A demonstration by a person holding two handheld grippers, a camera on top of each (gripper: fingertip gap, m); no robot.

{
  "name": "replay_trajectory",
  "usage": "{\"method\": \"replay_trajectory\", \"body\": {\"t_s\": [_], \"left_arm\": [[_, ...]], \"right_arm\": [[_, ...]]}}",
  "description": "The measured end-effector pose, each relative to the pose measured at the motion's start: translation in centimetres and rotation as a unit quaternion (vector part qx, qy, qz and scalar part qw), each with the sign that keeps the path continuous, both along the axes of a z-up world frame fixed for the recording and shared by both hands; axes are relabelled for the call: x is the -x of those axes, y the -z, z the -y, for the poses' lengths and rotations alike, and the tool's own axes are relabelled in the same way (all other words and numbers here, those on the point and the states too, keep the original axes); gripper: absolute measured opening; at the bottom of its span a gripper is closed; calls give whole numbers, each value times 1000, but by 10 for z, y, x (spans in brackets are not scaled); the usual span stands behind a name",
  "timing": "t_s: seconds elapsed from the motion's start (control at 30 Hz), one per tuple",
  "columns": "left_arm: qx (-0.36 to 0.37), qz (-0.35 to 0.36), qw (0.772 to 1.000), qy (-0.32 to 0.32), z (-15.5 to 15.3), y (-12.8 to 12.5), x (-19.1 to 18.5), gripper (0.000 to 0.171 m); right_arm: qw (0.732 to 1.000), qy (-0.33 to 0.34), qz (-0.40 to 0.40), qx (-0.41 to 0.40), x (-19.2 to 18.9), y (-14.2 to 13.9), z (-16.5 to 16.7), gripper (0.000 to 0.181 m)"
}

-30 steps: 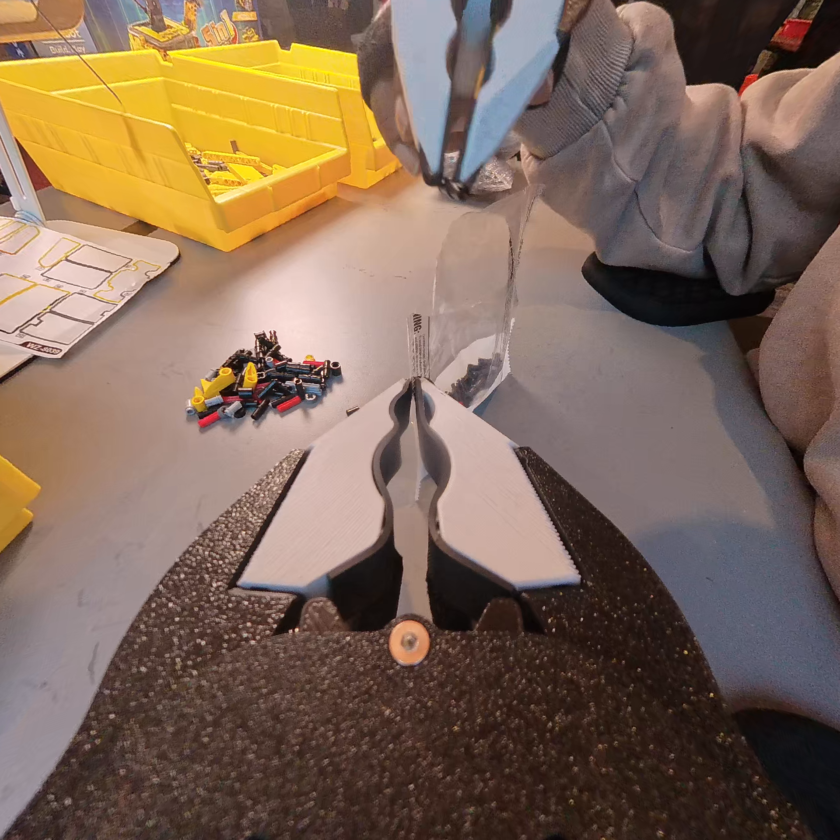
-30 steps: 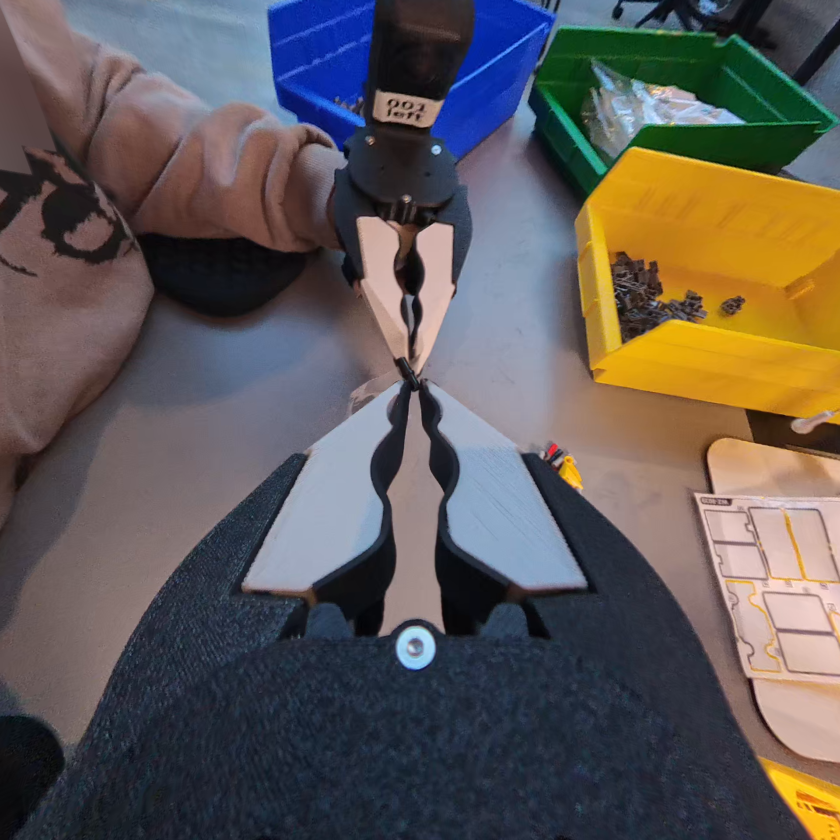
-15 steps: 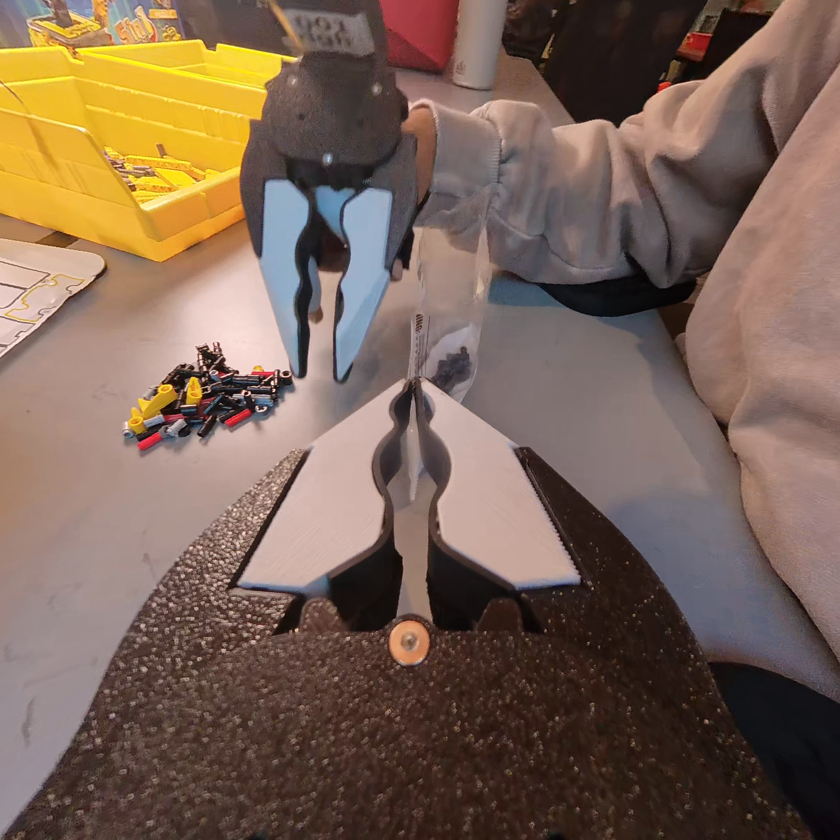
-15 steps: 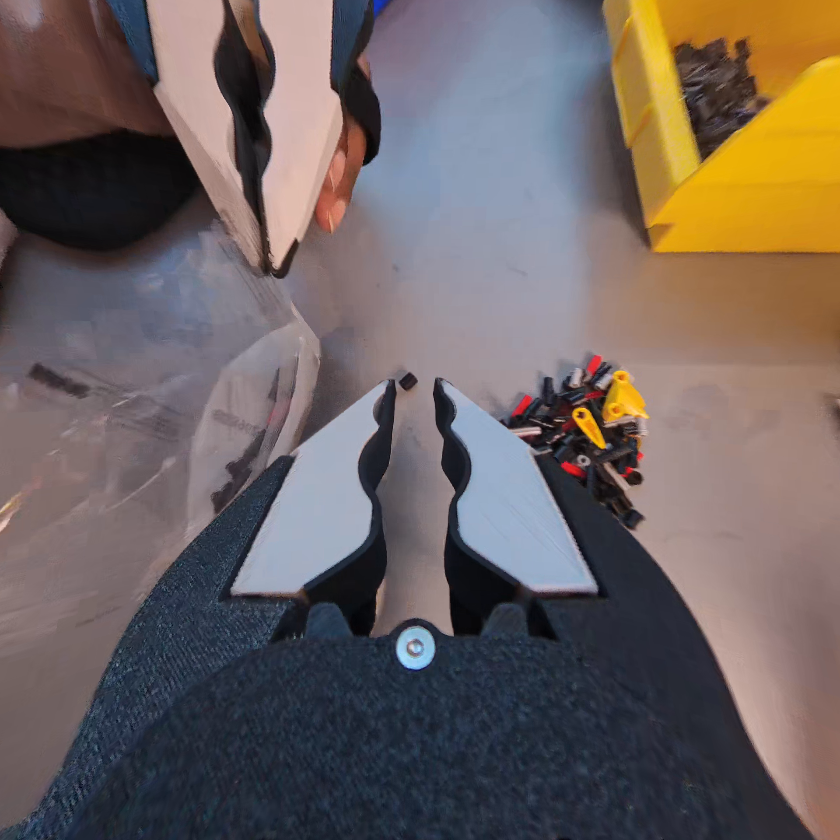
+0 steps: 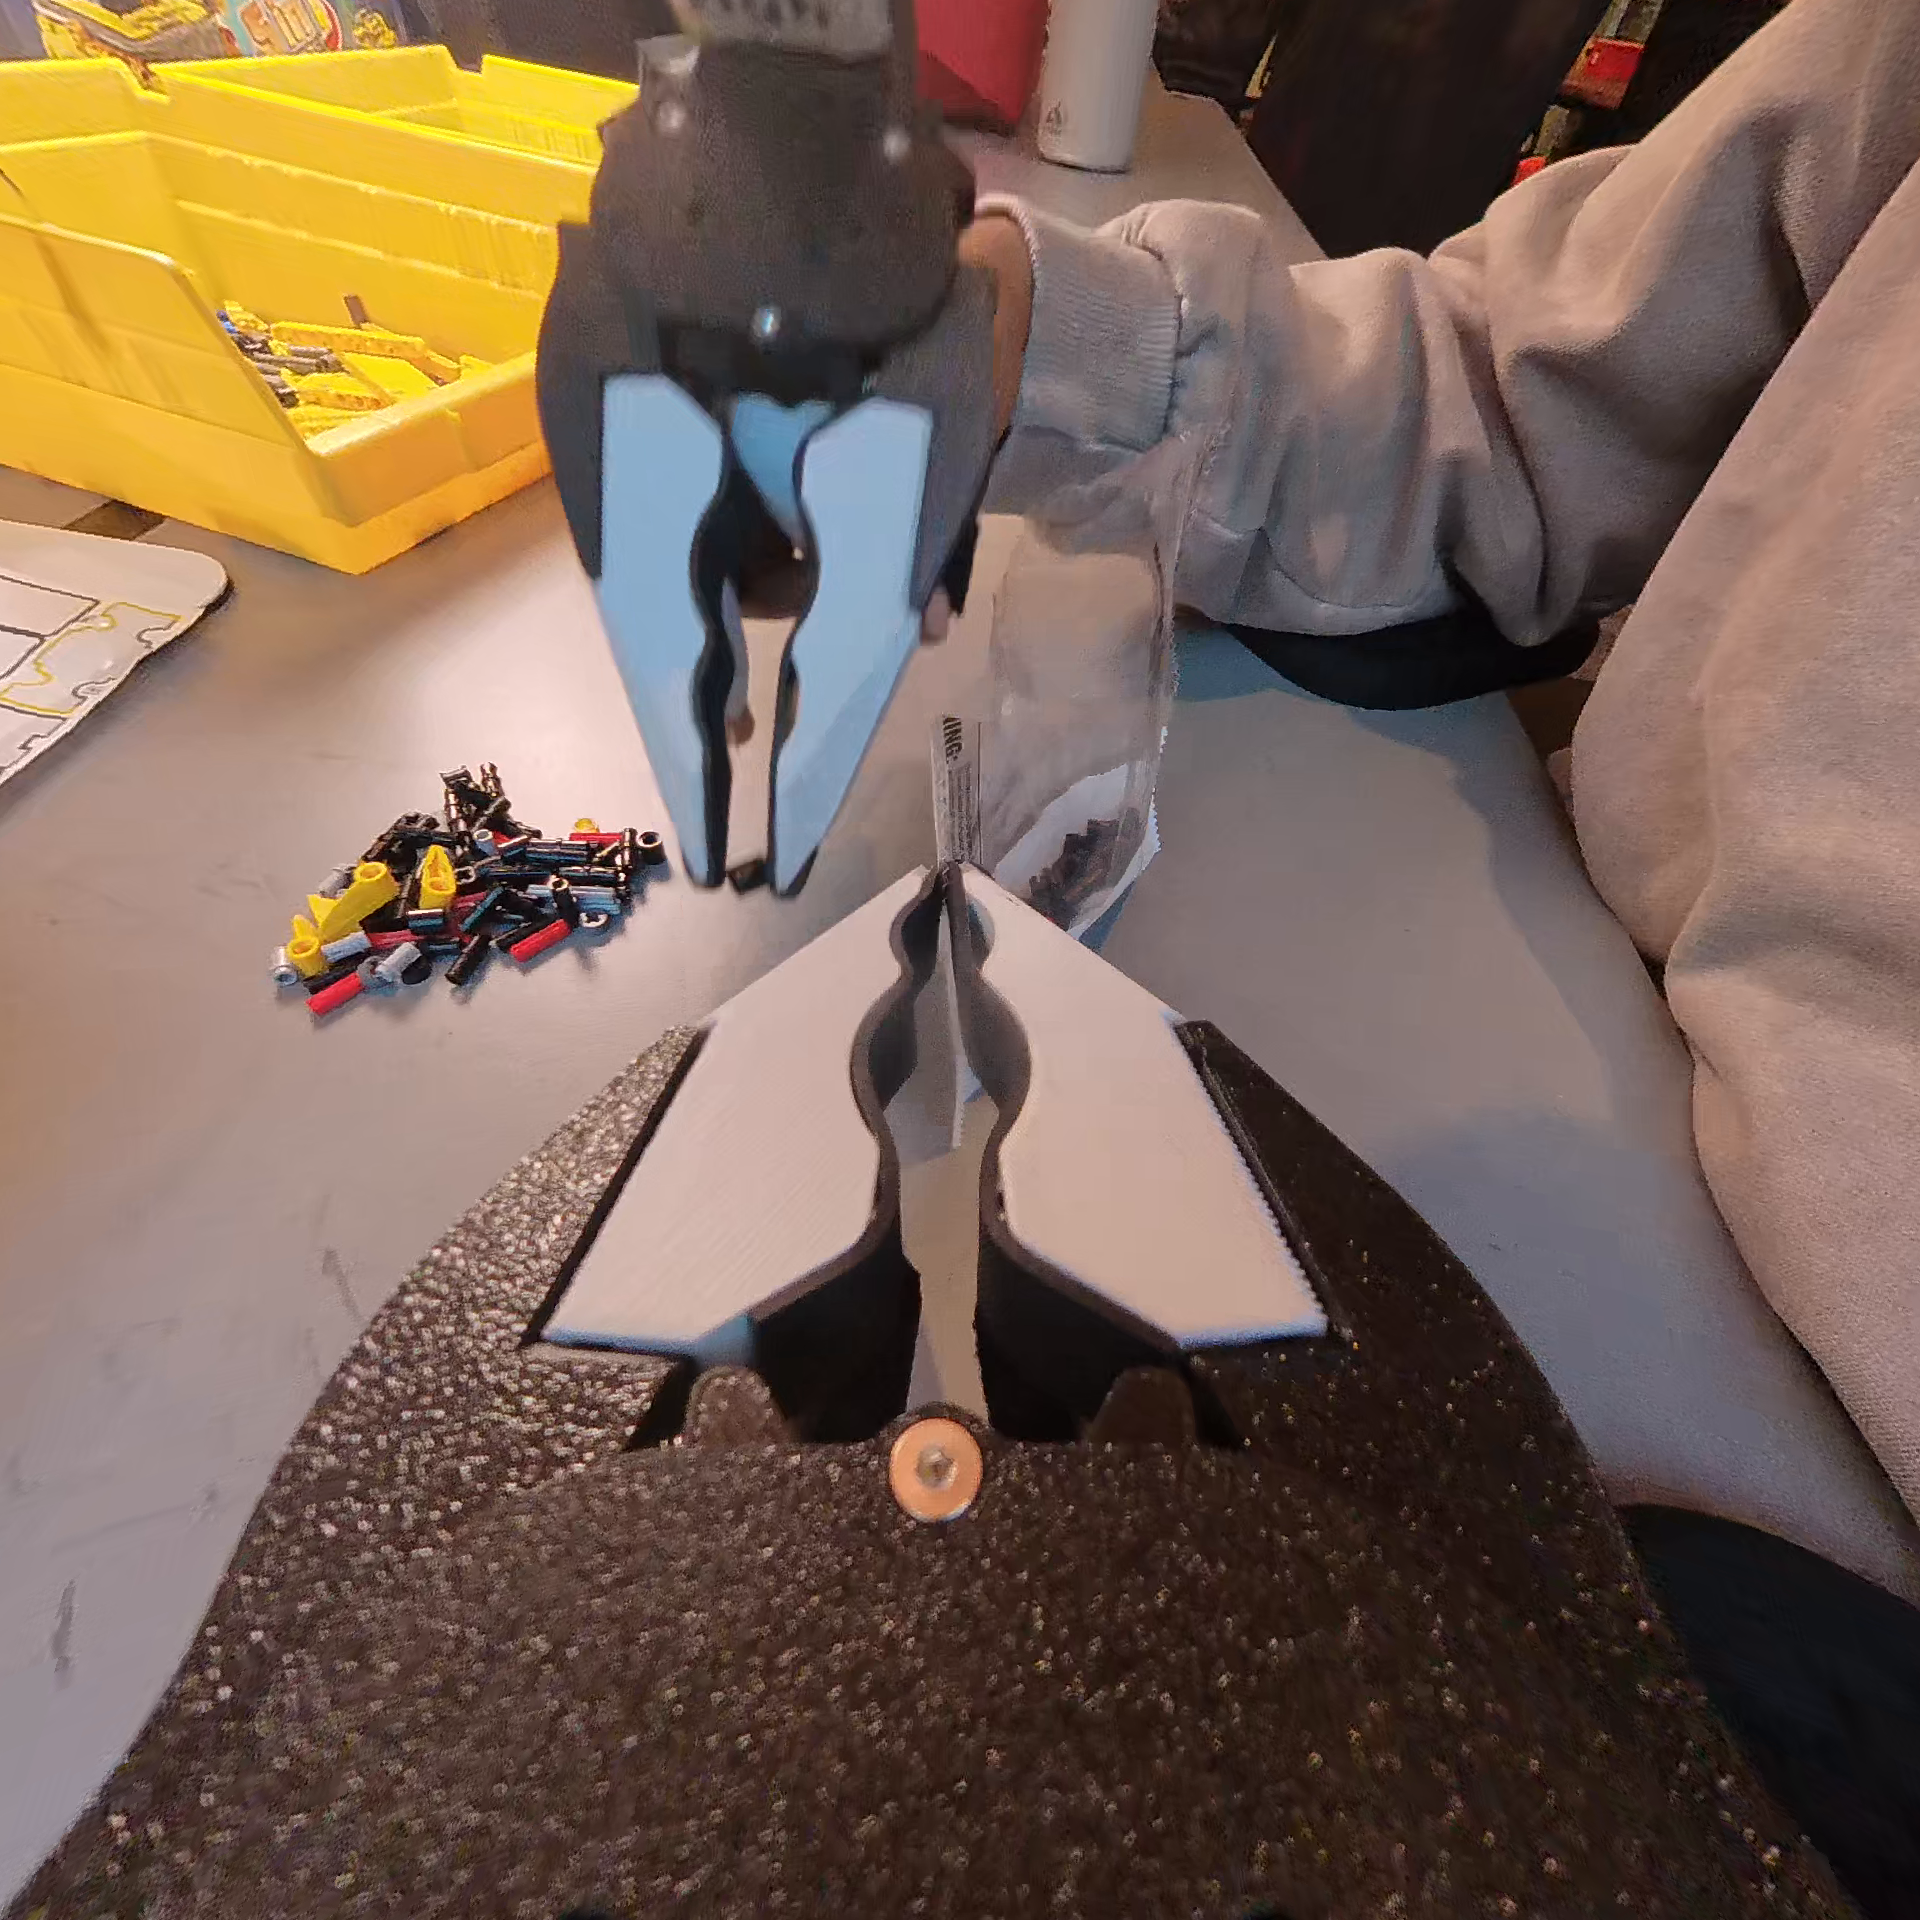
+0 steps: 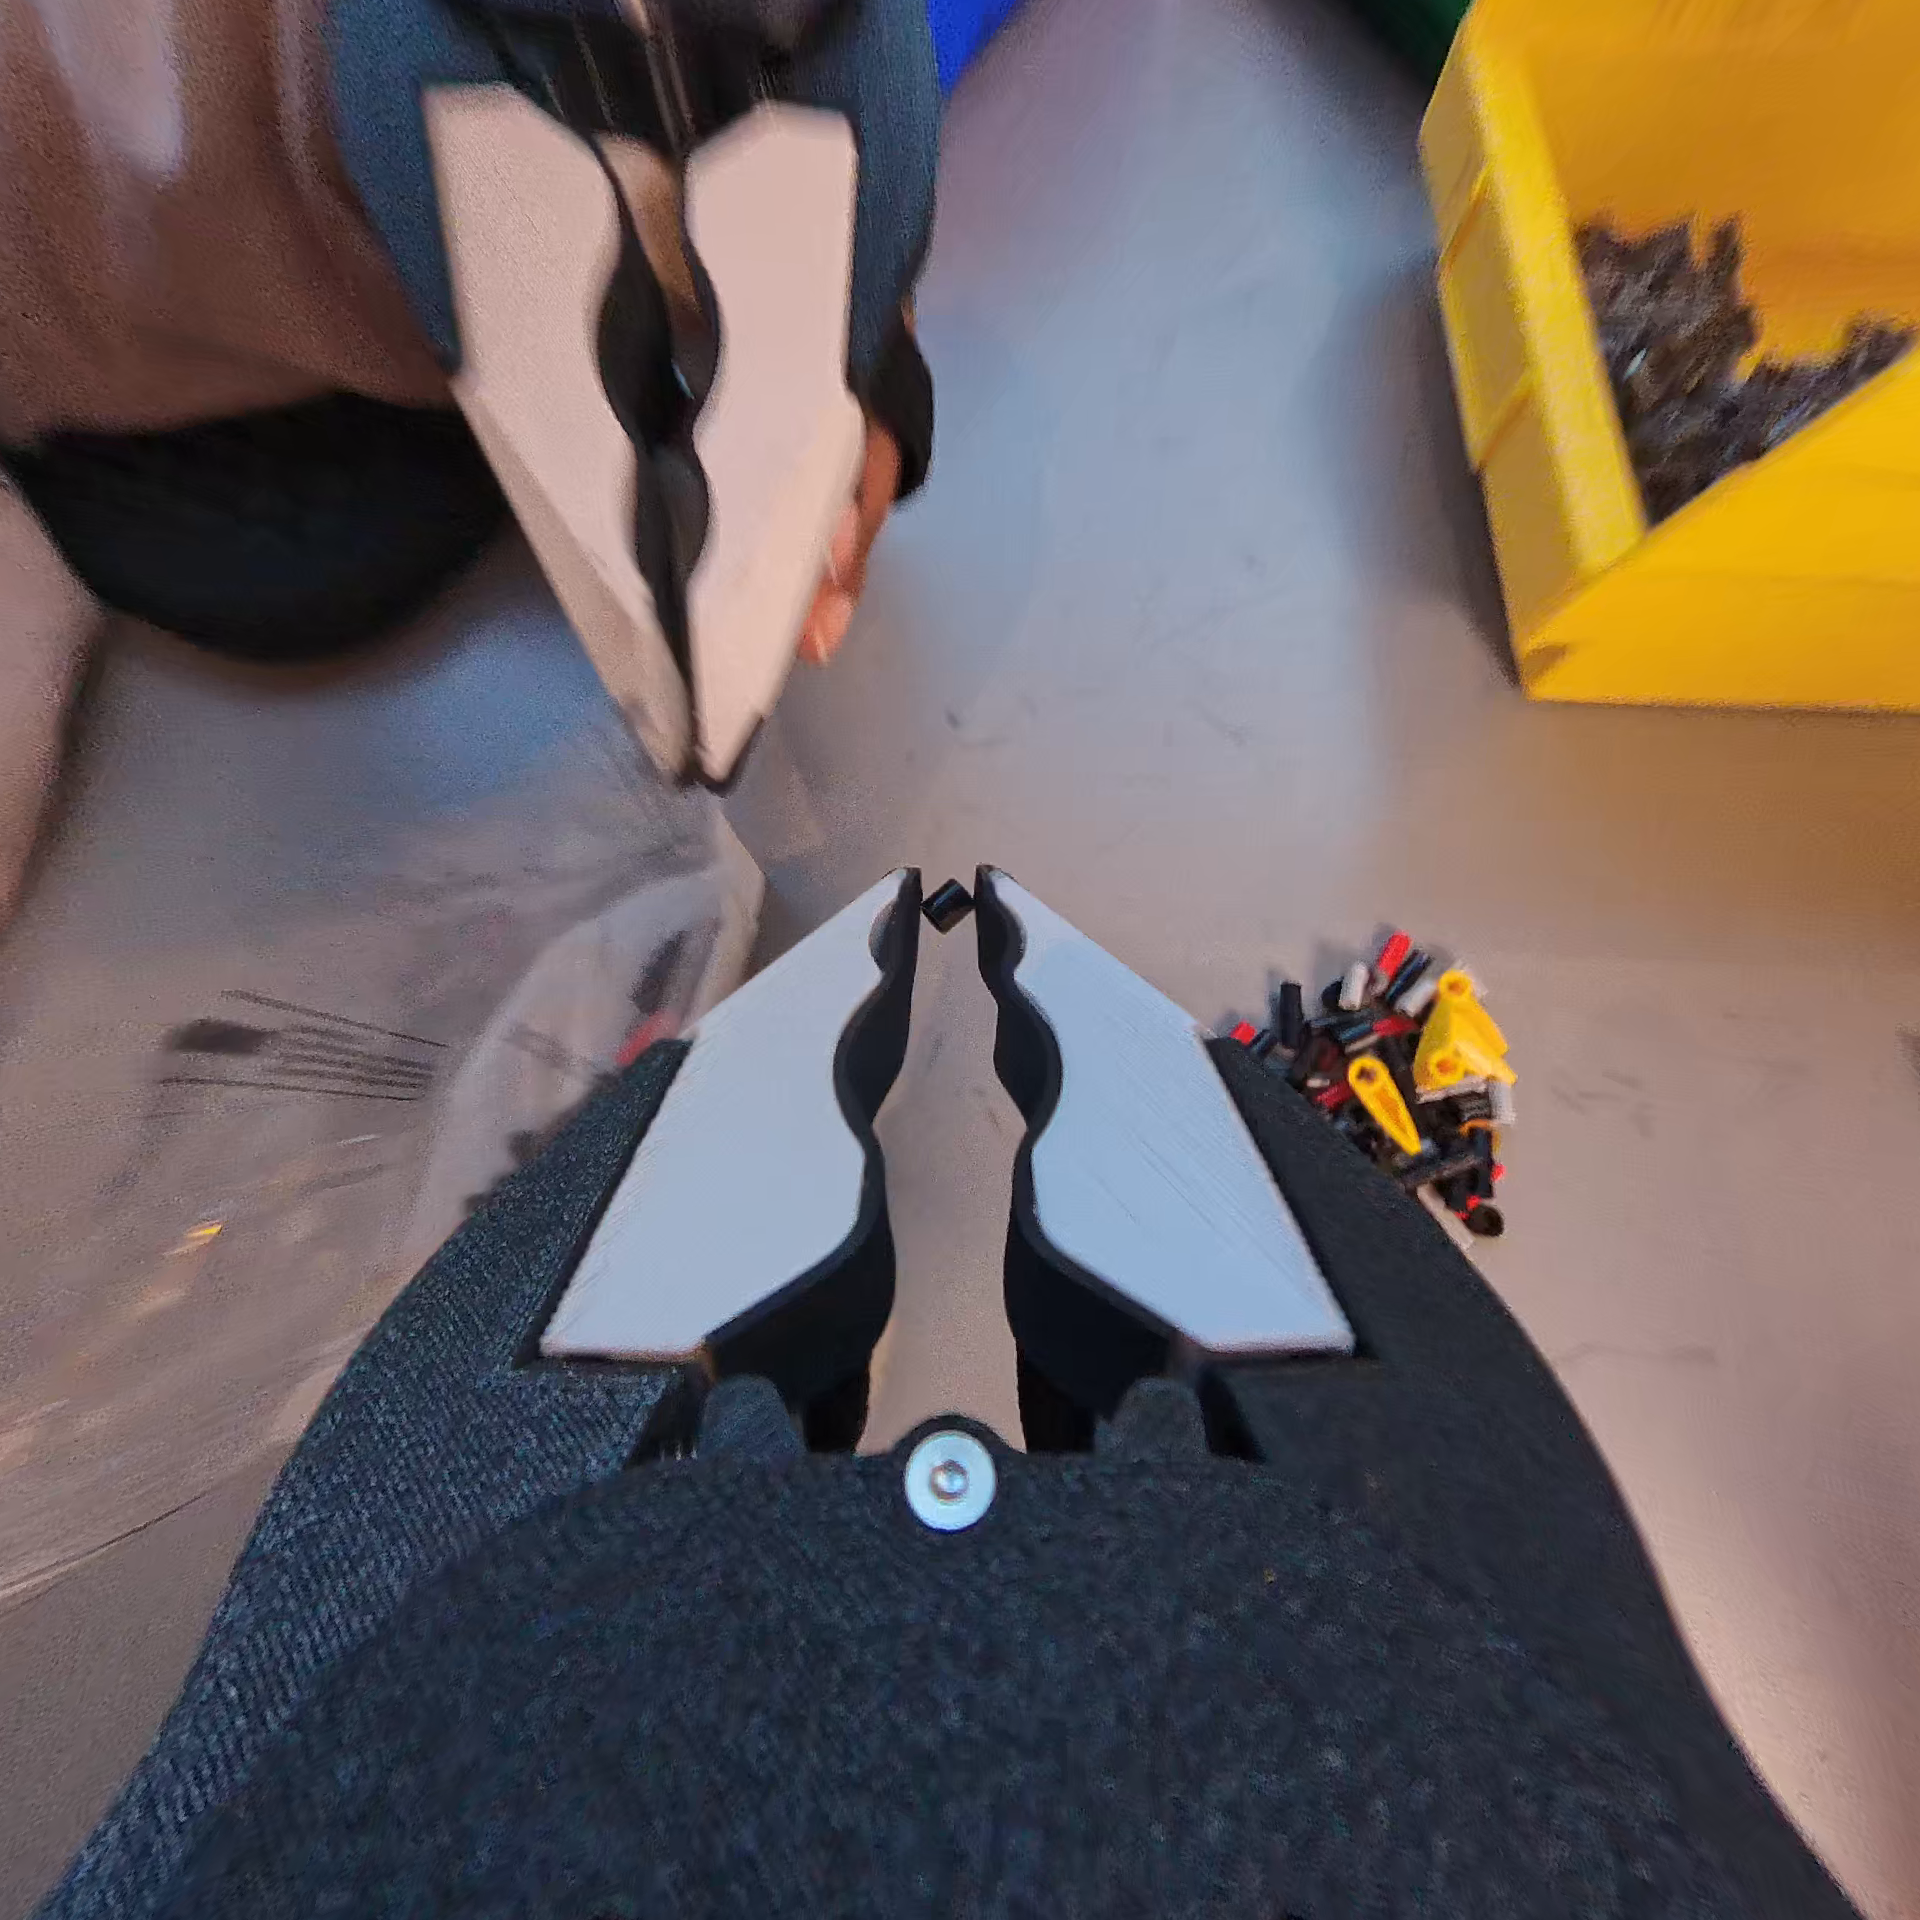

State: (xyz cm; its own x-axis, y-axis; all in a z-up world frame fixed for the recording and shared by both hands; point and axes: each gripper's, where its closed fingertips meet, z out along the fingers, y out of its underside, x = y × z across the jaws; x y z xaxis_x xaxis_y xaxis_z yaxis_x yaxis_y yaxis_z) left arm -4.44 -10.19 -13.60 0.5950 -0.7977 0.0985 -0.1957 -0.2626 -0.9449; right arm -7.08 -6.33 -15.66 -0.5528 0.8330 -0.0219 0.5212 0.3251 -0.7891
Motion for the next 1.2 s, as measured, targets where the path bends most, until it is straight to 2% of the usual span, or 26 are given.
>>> {"method": "replay_trajectory", "body": {"t_s": [0.13,0.2,0.23,0.3,0.43,0.53,0.6,0.67,0.77,0.87,1.03,1.2], "left_arm": [[-2,-2,1000,-11,-3,0,3,0],[-2,-2,1000,-14,-4,0,4,0],[-2,-2,1000,-15,-5,0,4,0],[-4,-2,1000,-15,-4,0,4,0],[-7,-2,1000,-17,-4,-1,4,0],[-8,-3,1000,-19,-5,-2,5,0],[-9,-3,1000,-19,-5,-2,5,0],[-9,-3,1000,-21,-5,-2,5,0],[-8,-4,1000,-24,-6,-1,6,0],[-8,-4,1000,-26,-7,0,7,0],[-8,-3,1000,-26,-7,-1,8,0],[-9,-5,1000,-26,-7,-1,8,0]], "right_arm": [[985,-53,-125,109,-18,-94,25,10],[980,-88,-136,112,-33,-113,38,10],[982,-100,-127,97,-39,-112,41,10],[989,-96,-106,42,-43,-99,37,10],[993,-98,-62,13,-48,-77,33,17],[992,-82,-92,39,-44,-89,25,18],[991,-29,-116,57,-35,-96,0,18],[995,50,-89,21,-26,-70,-41,18],[994,105,9,-40,-29,0,-83,22],[993,103,53,-24,-28,33,-80,26],[990,95,70,-75,-22,49,-75,19],[989,98,66,-94,-21,51,-77,9]]}}
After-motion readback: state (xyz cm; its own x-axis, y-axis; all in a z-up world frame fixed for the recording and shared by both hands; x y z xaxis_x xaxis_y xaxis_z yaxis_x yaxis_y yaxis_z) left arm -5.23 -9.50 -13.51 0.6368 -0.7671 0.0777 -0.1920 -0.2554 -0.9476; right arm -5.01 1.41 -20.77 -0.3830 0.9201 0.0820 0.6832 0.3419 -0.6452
